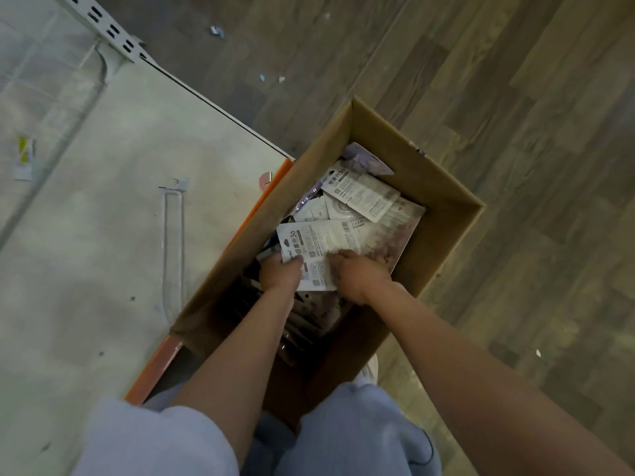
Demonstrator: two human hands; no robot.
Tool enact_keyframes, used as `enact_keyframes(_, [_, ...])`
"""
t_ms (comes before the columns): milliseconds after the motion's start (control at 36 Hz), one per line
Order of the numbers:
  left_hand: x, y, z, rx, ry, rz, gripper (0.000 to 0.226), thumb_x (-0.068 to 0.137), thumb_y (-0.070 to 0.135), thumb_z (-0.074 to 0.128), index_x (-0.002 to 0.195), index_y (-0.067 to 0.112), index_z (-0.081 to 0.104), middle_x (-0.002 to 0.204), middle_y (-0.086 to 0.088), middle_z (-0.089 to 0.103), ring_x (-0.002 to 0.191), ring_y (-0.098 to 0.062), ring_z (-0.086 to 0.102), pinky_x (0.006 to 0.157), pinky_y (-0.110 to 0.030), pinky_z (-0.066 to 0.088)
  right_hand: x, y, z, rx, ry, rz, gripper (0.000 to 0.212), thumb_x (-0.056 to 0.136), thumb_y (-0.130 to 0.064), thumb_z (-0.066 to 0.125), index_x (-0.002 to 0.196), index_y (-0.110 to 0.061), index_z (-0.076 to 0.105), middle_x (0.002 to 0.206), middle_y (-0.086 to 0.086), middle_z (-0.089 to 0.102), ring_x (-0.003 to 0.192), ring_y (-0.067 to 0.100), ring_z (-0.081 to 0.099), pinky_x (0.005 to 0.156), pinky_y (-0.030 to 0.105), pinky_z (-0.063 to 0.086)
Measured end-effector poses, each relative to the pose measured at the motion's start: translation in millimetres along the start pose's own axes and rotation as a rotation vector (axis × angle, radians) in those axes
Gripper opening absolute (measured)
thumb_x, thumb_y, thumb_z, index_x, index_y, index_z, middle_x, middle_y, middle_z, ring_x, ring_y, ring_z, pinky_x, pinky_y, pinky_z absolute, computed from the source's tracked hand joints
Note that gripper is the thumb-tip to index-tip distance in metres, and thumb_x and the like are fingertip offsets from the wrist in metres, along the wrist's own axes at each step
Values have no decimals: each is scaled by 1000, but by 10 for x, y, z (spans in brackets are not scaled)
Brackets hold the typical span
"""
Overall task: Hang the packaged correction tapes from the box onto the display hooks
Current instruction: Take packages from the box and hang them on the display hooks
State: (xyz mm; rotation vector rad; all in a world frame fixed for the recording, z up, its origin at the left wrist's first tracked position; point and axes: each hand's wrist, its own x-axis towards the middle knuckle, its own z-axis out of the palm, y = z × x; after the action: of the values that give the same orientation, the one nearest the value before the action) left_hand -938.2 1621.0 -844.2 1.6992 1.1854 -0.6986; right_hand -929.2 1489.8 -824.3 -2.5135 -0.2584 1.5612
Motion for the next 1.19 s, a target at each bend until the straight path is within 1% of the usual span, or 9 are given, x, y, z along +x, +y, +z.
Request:
enact_keyframes(111, [-365, 87, -152, 15, 9, 30, 26, 92, 9, 55, 116, 11, 64, 115, -8, 66, 100, -26, 64, 86, -36, 54, -401, -167, -41, 135, 27, -10, 57, 95, -24, 46, 147, -14, 27, 145, 10, 38, 127, 33, 45, 105, 47, 38])
enact_keyframes(306, [-1235, 340, -643, 96, 15, 104, 20, 93, 6, 50, 107, 15, 63, 102, -3, 64, 76, -13, 61, 58, -21, 46, -1304, -379, -259, 263, 0, -90, 72, 92, -29, 57, 152, -20, 19, 158, 1, 18, 140, 27, 28, 112, 43, 32])
enact_keyframes(472, [-1975, 578, -1067, 202, 1, 192, 20, 94, 10, 51, 109, 15, 63, 114, -6, 67, 92, -21, 65, 82, -37, 56, -1995, -502, -627, 377, 11, -82, 70, 93, -21, 53, 153, -19, 15, 160, 0, 9, 146, 24, 11, 118, 43, 21])
enact_keyframes(611, [-2502, 776, -1384, 437, -58, 372, 25, 97, 21, 52, 121, 17, 59, 126, -2, 62, 100, -20, 64, 82, -28, 53, -2423, -584, -1004, 438, 127, -73, 71, 95, -20, 51, 153, -18, 10, 160, 1, 10, 145, 25, 14, 117, 41, 22])
enact_keyframes(722, [-2849, 969, -1578, 630, -123, 495, 34, 96, 26, 54, 129, 21, 55, 132, 0, 59, 104, -22, 64, 87, -37, 56, -2688, -628, -1301, 470, 212, -98, 83, 92, -27, 60, 153, -17, 5, 160, 1, 9, 148, 23, 7, 118, 42, 19])
enact_keyframes(889, [-3279, 1304, -1846, 684, -175, 561, 27, 96, 25, 53, 122, 20, 58, 126, -3, 62, 101, -23, 62, 85, -38, 54, -2974, -754, -1557, 546, 259, -95, 86, 82, -33, 73, 149, -16, 22, 150, 6, 29, 139, 25, 26, 112, 42, 30])
enact_keyframes(1028, [-3511, 1456, -2136, 668, -146, 580, 25, 98, 21, 48, 121, 12, 54, 121, -8, 62, 95, -20, 61, 64, -21, 42, -3158, -921, -1686, 602, 297, -111, 68, 84, -37, 71, 138, -16, 34, 136, 9, 42, 129, 26, 36, 104, 39, 33])
enact_keyframes(1111, [-3651, 1525, -2320, 649, -158, 594, 27, 99, 20, 47, 123, 10, 52, 118, -9, 62, 92, -18, 59, 68, -23, 44, -3275, -1060, -1706, 691, 300, -190, 69, 83, -36, 71, 140, -18, 36, 134, 6, 48, 126, 26, 42, 106, 44, 37])
enact_keyframes(1194, [-3806, 1539, -2473, 671, -191, 625, 24, 98, 20, 50, 119, 8, 53, 113, -7, 63, 88, -17, 61, 63, -19, 48, -3396, -1171, -1702, 726, 302, -239, 68, 81, -34, 73, 138, -21, 38, 127, 8, 49, 119, 25, 45, 99, 37, 39])
